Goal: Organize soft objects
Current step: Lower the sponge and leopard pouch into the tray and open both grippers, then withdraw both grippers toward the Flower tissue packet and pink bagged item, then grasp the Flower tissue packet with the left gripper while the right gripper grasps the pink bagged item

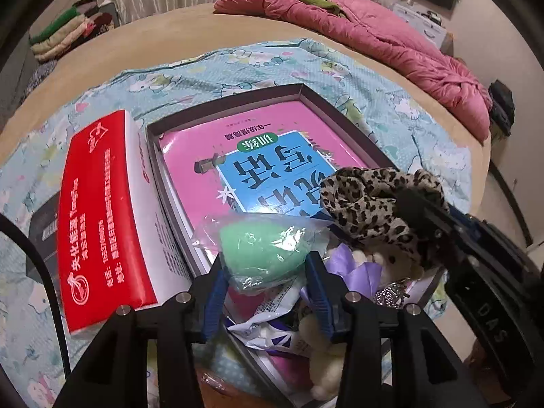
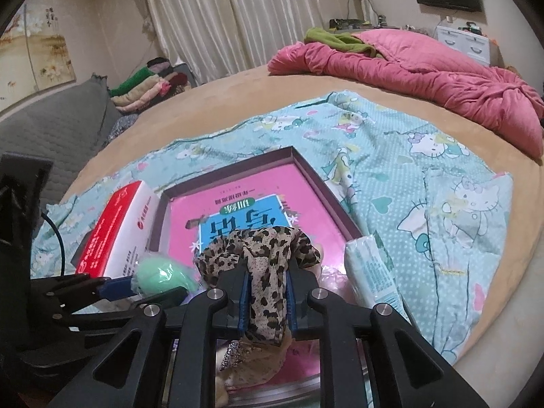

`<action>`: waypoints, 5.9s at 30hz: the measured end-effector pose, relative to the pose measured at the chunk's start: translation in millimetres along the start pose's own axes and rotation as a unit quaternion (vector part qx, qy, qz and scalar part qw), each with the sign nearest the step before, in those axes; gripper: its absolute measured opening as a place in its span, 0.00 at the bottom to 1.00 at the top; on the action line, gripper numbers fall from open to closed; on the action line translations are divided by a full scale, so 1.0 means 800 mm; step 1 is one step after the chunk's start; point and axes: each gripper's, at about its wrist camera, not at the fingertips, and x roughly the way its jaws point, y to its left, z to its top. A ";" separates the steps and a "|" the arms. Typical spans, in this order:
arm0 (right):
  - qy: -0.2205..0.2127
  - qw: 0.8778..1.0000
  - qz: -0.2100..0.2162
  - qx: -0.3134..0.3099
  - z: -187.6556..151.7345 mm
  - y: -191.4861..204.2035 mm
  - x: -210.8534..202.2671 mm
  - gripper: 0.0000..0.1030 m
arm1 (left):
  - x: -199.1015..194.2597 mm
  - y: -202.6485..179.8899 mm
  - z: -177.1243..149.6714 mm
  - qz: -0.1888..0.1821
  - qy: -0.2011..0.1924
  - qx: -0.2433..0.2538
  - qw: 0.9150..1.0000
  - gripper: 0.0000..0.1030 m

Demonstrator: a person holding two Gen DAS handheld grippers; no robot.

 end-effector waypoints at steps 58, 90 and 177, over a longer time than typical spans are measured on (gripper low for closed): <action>-0.018 1.000 0.007 0.009 0.002 0.008 -0.020 0.60 | -0.075 0.020 -0.018 0.013 -0.063 -0.024 0.998 0.75; -0.119 0.992 0.004 -0.038 0.021 0.060 -0.131 0.76 | -0.197 0.088 -0.063 0.048 -0.122 -0.080 0.988 0.79; 0.177 0.935 0.038 -0.305 -0.099 0.214 0.012 0.77 | -0.054 0.176 -0.179 0.014 0.078 -0.101 0.992 0.51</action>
